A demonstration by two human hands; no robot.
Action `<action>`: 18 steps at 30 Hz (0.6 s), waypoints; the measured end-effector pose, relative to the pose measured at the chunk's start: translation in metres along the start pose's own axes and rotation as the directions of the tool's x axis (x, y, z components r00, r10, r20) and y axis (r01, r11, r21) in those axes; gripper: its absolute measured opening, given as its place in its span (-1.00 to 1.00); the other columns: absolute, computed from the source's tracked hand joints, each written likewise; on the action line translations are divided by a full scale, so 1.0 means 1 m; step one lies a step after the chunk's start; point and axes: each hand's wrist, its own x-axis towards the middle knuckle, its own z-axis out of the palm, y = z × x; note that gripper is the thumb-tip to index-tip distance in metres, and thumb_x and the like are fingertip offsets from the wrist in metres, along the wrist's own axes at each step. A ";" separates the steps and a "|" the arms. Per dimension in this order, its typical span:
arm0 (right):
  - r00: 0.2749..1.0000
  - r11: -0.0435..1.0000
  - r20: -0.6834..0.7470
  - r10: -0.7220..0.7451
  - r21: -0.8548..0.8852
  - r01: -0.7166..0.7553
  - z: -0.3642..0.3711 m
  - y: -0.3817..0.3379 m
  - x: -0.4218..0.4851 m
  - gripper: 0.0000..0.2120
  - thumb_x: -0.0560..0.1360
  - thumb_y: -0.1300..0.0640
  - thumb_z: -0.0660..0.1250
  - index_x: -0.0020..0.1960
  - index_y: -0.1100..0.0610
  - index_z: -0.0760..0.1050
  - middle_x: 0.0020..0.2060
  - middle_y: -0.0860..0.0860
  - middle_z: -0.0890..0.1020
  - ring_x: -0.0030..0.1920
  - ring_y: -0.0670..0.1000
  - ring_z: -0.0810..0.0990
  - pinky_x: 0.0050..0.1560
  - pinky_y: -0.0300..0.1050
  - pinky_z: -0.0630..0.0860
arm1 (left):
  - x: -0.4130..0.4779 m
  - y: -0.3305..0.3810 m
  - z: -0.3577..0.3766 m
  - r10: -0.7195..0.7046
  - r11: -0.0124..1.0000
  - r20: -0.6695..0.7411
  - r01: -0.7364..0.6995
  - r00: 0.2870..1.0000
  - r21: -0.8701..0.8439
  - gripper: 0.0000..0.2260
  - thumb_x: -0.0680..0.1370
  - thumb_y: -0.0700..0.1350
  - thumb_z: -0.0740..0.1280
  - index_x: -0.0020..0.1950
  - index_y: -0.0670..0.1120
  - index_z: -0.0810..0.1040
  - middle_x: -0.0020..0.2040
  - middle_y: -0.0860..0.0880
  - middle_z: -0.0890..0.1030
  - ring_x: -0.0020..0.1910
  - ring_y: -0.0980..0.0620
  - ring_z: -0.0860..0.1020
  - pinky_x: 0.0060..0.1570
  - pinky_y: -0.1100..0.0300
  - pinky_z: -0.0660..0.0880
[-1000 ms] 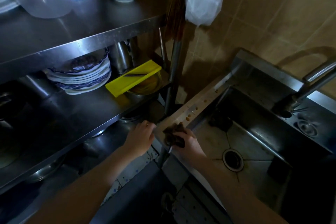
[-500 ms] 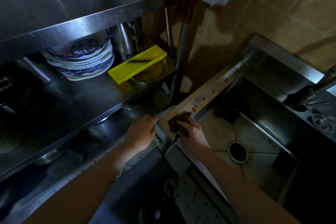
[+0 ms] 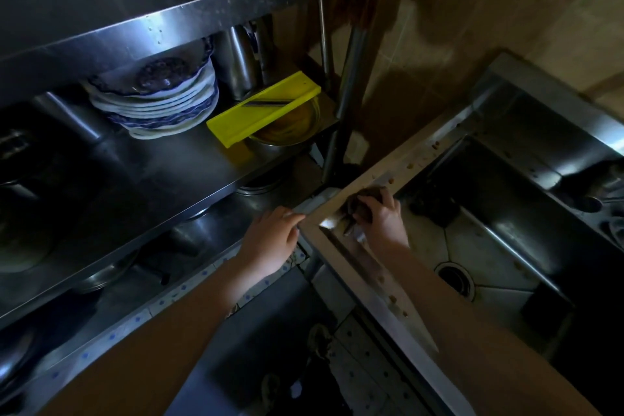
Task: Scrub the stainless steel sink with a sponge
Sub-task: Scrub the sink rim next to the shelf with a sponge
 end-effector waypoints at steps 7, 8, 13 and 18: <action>0.987 0.986 0.015 0.163 0.024 -0.163 -0.023 0.029 0.049 -0.65 0.49 0.20 0.35 0.27 0.14 0.51 0.27 0.12 0.42 0.21 0.21 0.39 0.32 0.07 0.41 | 0.009 0.009 -0.007 -0.008 1.000 -0.003 0.008 1.000 0.007 -0.67 0.59 -0.09 0.18 0.36 0.01 0.40 0.28 -0.01 0.48 0.20 -0.03 0.48 0.13 0.13 0.40; 0.985 0.984 0.025 0.173 0.024 -0.174 -0.025 0.030 0.052 -0.66 0.49 0.19 0.35 0.27 0.14 0.51 0.26 0.12 0.42 0.21 0.21 0.41 0.31 0.07 0.42 | 0.011 0.010 -0.008 -0.010 1.000 0.005 0.010 1.000 0.006 -0.67 0.59 -0.09 0.17 0.37 0.01 0.39 0.29 -0.02 0.47 0.20 -0.03 0.47 0.14 0.12 0.39; 0.988 0.987 0.071 0.140 0.066 -0.144 -0.018 0.013 0.024 -0.55 0.52 0.07 0.27 0.39 0.05 0.35 0.40 0.10 0.27 0.38 0.24 0.24 0.41 0.18 0.30 | 0.018 0.019 -0.016 -0.019 1.000 0.075 0.019 0.997 0.001 -0.65 0.61 -0.09 0.13 0.40 -0.01 0.34 0.34 -0.04 0.43 0.26 -0.04 0.44 0.22 0.05 0.39; 0.993 0.982 0.120 0.015 0.186 -0.037 -0.005 -0.004 -0.014 -0.54 0.47 0.03 0.12 0.34 -0.04 0.11 0.39 0.10 0.27 0.44 0.17 0.12 0.45 0.20 0.16 | 0.024 0.028 -0.018 -0.007 0.999 0.080 0.011 0.997 -0.050 -0.68 0.60 -0.12 0.15 0.36 -0.03 0.37 0.28 -0.04 0.46 0.23 -0.03 0.45 0.19 0.00 0.43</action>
